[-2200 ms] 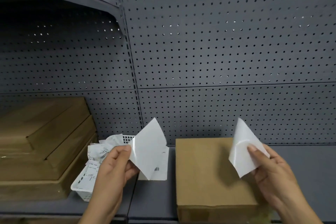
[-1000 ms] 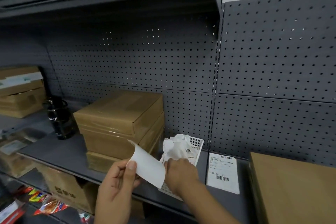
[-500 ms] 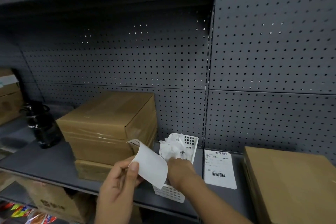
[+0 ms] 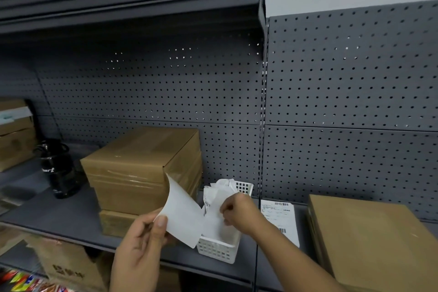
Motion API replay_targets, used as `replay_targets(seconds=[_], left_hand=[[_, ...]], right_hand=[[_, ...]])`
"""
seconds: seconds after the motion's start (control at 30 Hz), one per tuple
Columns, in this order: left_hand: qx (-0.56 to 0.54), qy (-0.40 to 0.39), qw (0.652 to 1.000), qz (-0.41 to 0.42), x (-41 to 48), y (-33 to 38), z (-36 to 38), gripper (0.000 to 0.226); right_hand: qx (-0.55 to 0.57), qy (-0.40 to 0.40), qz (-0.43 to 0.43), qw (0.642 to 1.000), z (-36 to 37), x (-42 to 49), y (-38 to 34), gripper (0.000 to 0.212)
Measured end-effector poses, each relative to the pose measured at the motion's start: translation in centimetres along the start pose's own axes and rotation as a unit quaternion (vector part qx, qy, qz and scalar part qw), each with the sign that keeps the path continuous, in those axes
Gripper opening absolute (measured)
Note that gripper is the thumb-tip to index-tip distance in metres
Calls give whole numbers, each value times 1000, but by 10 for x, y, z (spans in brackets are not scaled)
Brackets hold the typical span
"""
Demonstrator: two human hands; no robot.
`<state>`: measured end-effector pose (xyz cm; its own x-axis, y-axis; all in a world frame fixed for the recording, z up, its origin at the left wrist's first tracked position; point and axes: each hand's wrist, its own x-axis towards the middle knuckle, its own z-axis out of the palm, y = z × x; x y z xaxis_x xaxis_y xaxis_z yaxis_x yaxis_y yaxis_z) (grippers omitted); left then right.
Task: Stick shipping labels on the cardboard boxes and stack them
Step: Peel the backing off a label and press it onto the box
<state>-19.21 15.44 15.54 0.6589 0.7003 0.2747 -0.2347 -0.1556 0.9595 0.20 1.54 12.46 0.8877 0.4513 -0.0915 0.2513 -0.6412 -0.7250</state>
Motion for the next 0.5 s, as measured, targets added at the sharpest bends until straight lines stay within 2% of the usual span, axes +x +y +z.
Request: replay_targets(seconds=[0.13, 0.2, 0.23, 0.33, 0.5], left_hand=[[15, -17, 999, 28, -4, 3, 7, 18], [27, -42, 997, 57, -9, 5, 14, 30], [46, -55, 994, 80, -12, 6, 18, 30], [90, -93, 981, 146, -19, 7, 34, 26], [193, -157, 941, 229, -29, -1, 66, 18]], right_hand=[[191, 51, -14, 980, -24, -31, 8, 27], [238, 92, -33, 966, -36, -51, 12, 26], [261, 105, -44, 959, -42, -61, 14, 27], [343, 80, -72, 933, -57, -88, 14, 28], [407, 44, -100, 907, -73, -115, 16, 24]])
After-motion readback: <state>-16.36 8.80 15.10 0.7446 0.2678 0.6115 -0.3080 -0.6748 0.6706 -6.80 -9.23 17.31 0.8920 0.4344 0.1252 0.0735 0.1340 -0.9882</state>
